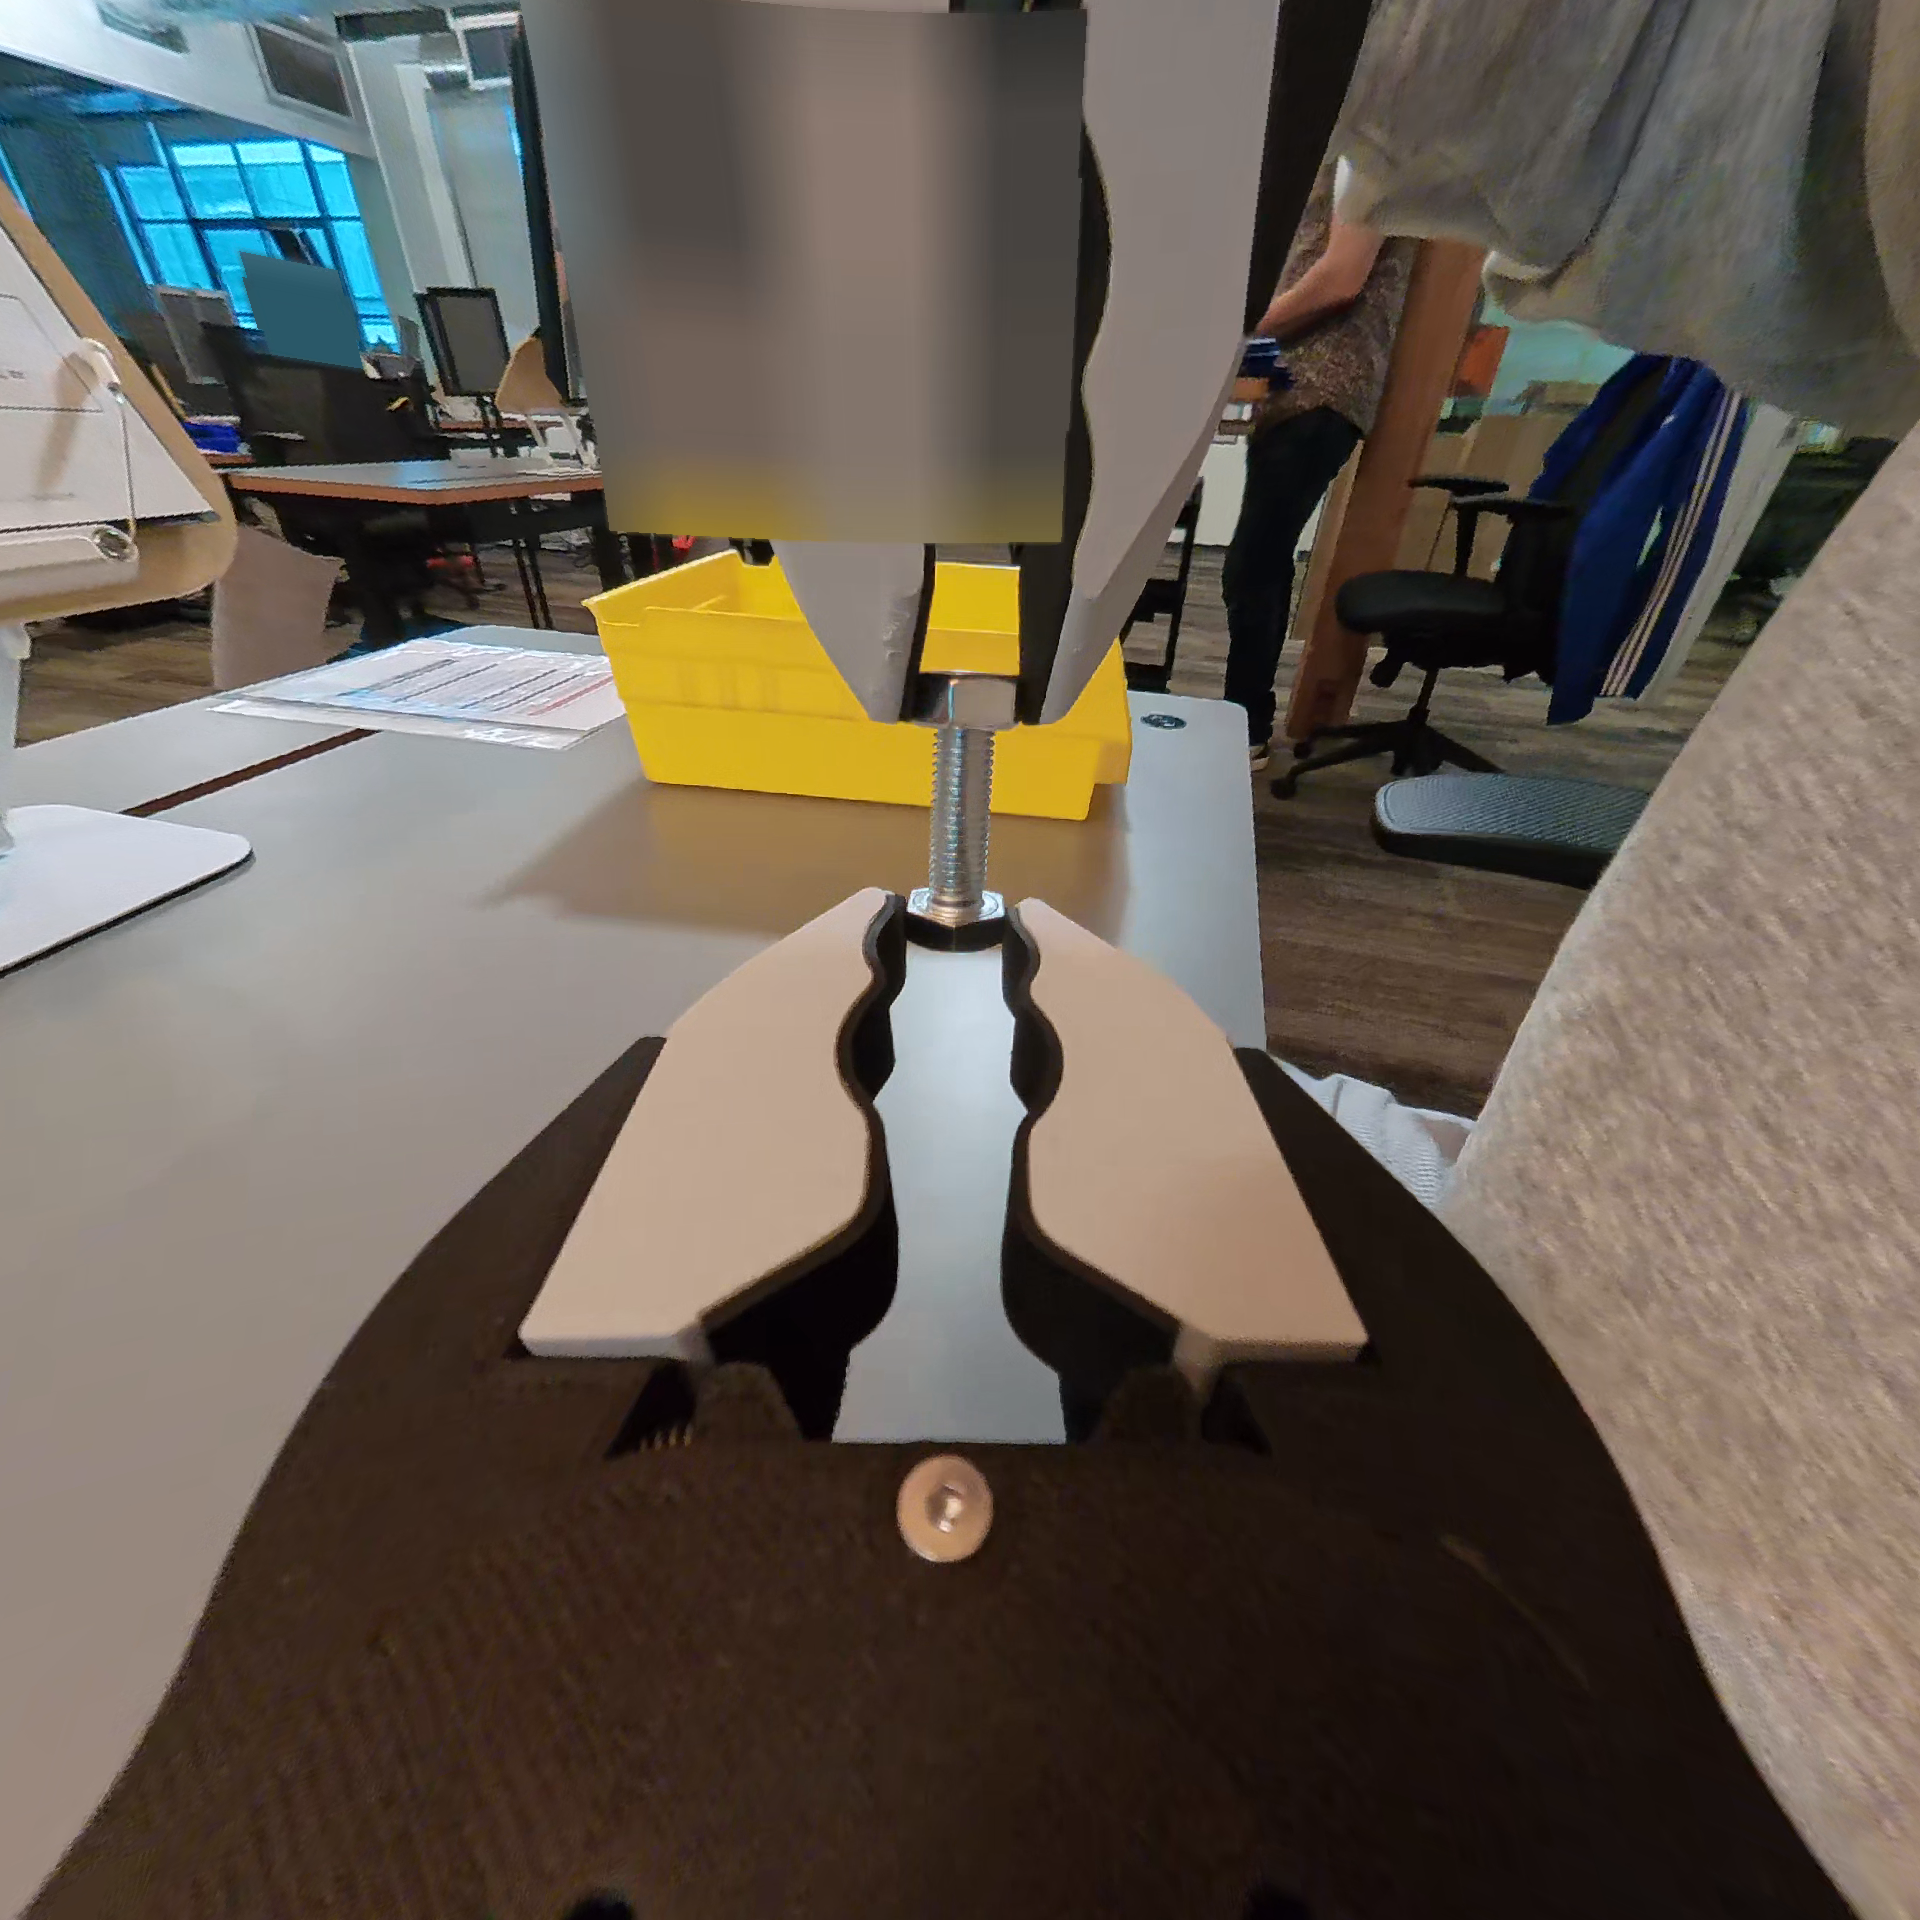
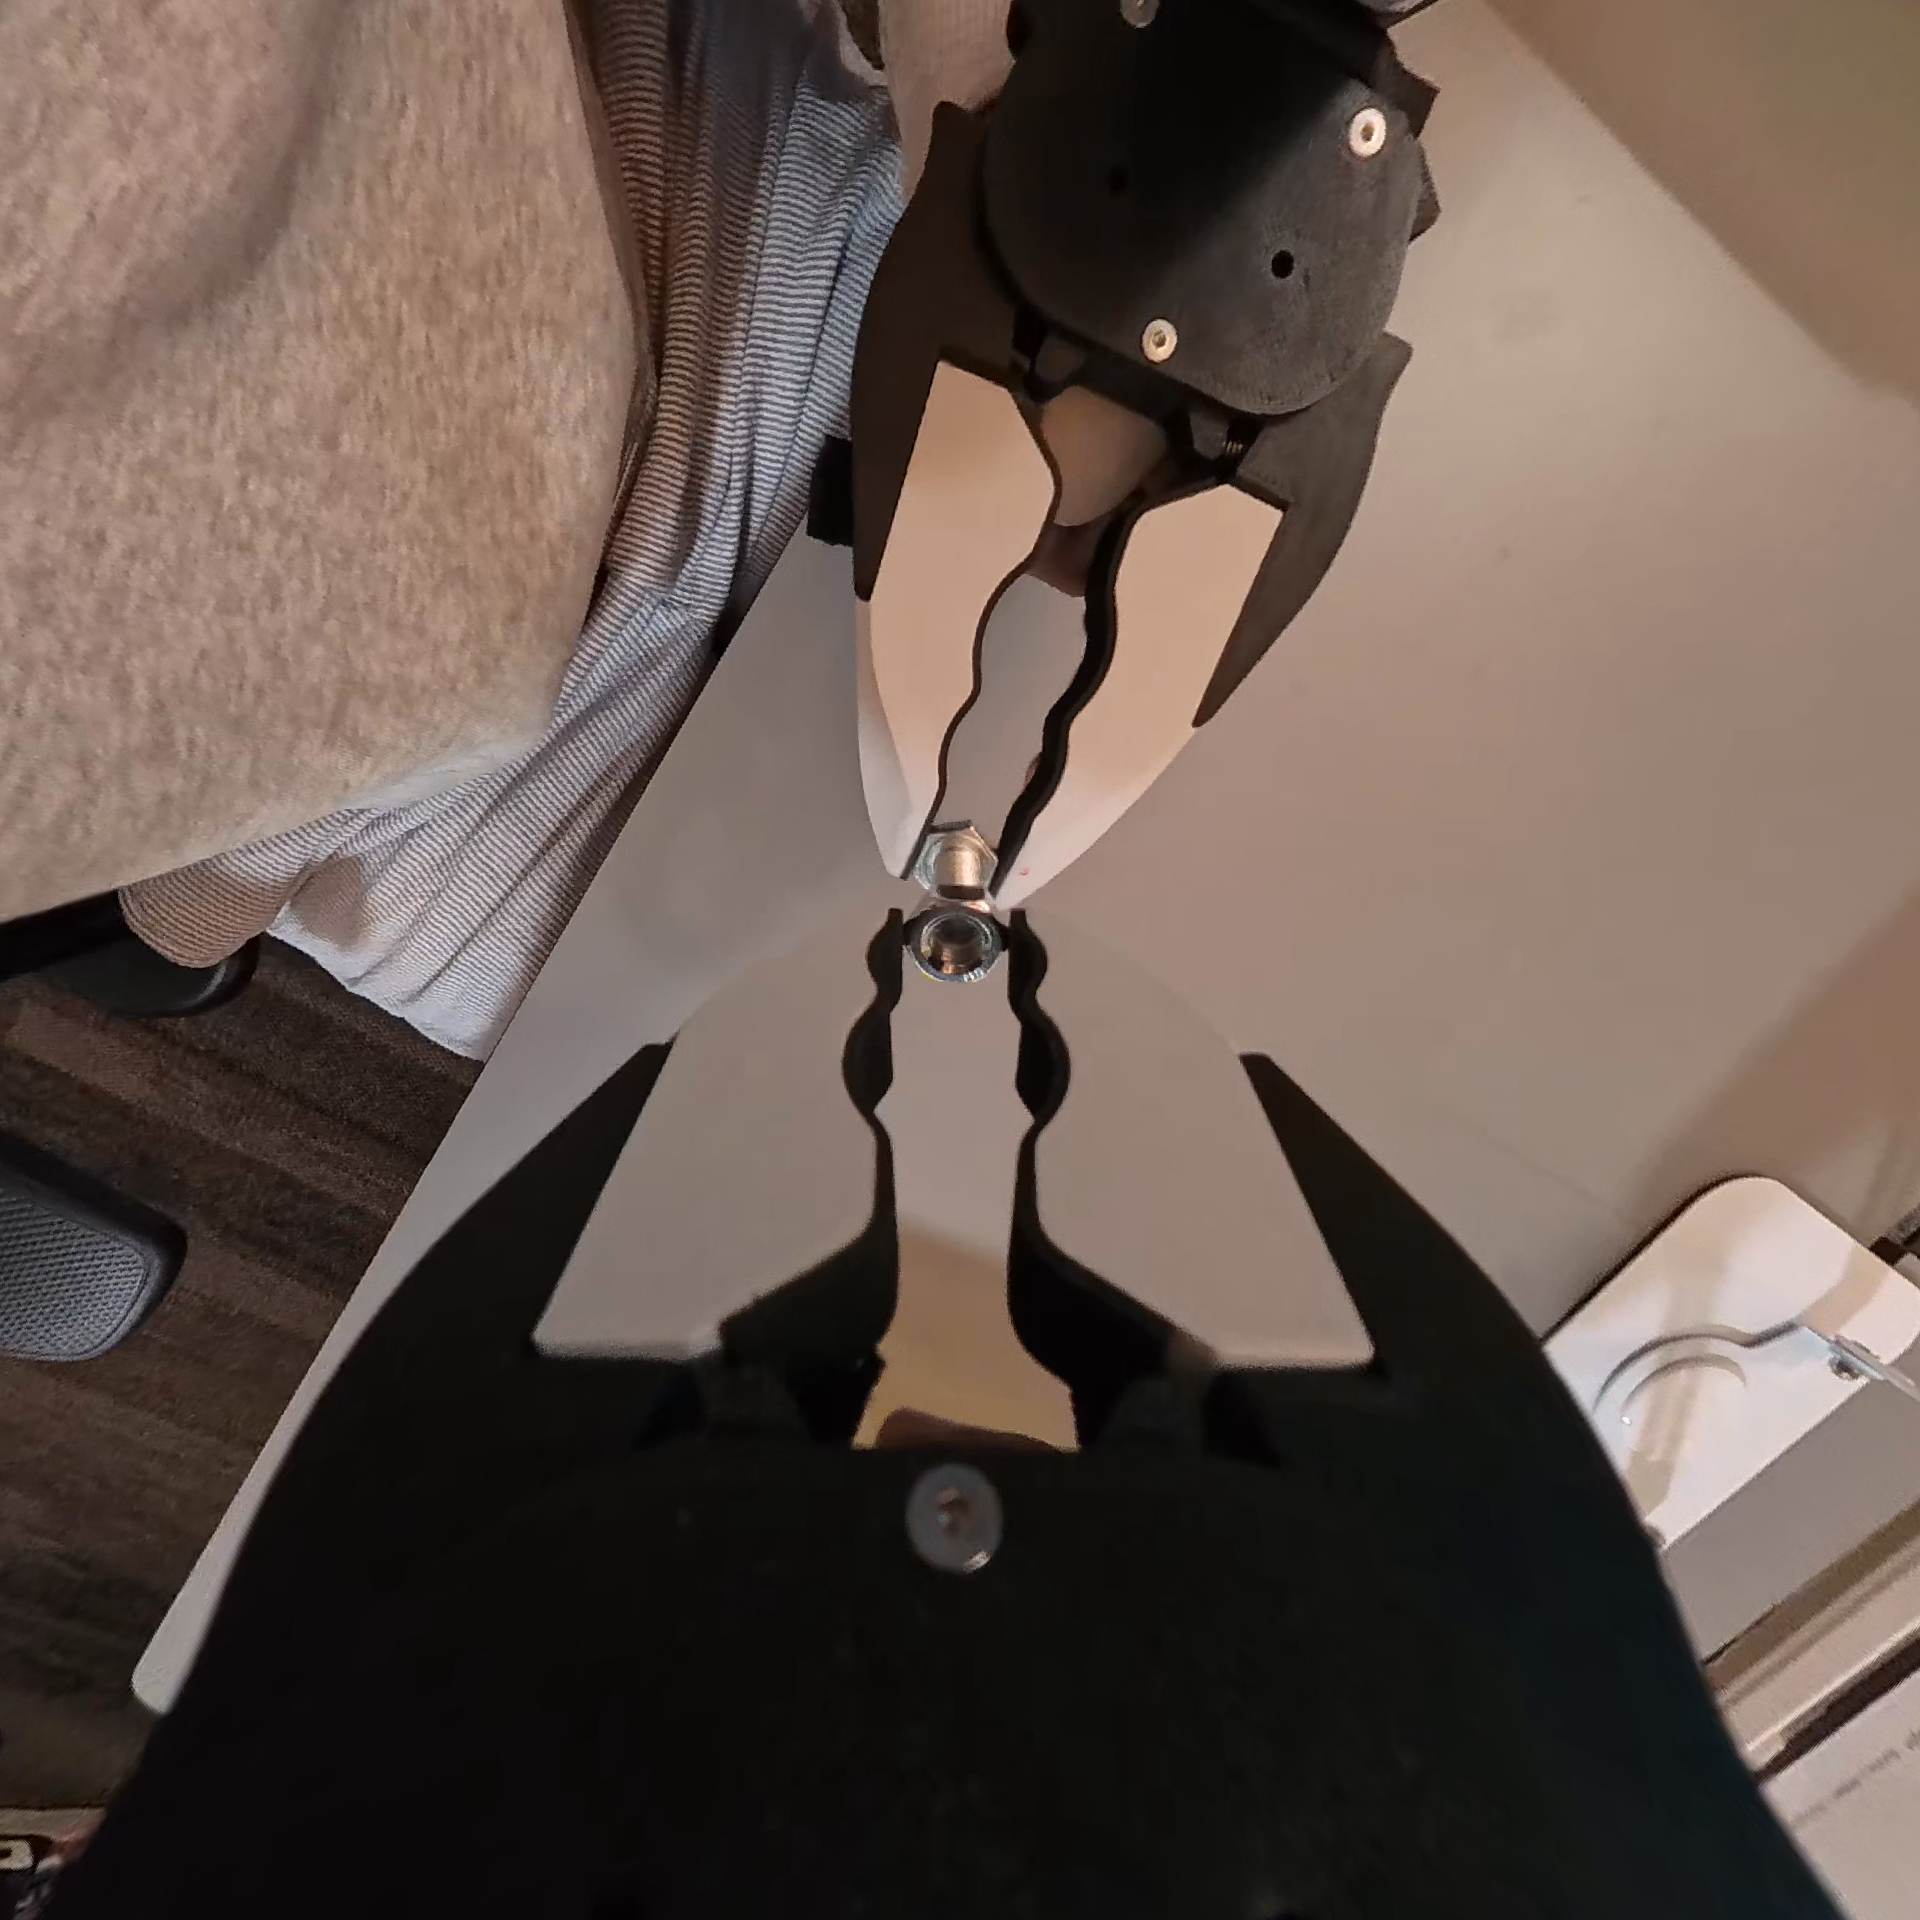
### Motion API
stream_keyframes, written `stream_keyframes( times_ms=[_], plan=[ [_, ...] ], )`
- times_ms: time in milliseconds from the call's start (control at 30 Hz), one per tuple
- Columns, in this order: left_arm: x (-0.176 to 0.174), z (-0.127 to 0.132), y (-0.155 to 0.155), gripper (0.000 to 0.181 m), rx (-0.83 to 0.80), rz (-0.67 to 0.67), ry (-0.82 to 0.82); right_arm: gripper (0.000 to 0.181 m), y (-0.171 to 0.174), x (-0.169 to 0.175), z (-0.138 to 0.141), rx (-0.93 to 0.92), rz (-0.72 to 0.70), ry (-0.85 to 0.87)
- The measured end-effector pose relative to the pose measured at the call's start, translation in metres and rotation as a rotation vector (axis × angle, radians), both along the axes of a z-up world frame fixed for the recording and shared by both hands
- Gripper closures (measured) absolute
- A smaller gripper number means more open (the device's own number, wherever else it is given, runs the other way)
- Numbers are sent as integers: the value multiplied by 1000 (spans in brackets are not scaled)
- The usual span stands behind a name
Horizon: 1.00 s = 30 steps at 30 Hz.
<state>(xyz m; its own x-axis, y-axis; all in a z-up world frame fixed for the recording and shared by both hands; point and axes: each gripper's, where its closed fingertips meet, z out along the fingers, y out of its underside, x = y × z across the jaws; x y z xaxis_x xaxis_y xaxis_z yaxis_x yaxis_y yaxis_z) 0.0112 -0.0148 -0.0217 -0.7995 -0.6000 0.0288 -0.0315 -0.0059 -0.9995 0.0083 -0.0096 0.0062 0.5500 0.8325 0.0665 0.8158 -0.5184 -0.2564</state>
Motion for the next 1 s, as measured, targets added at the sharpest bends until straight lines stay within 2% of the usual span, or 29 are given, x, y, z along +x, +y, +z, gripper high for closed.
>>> stream_keyframes(
  times_ms=[233, 1000],
  plan=[
    [0, -4, -1, 163, -18, -17, 41, 162, 0, 0, -4, -8, 76, -43],
    [-8, -7, -11, 163, 85, -35, 35, 162, -12, -2, -9, -148, 97, -111]
  ],
)
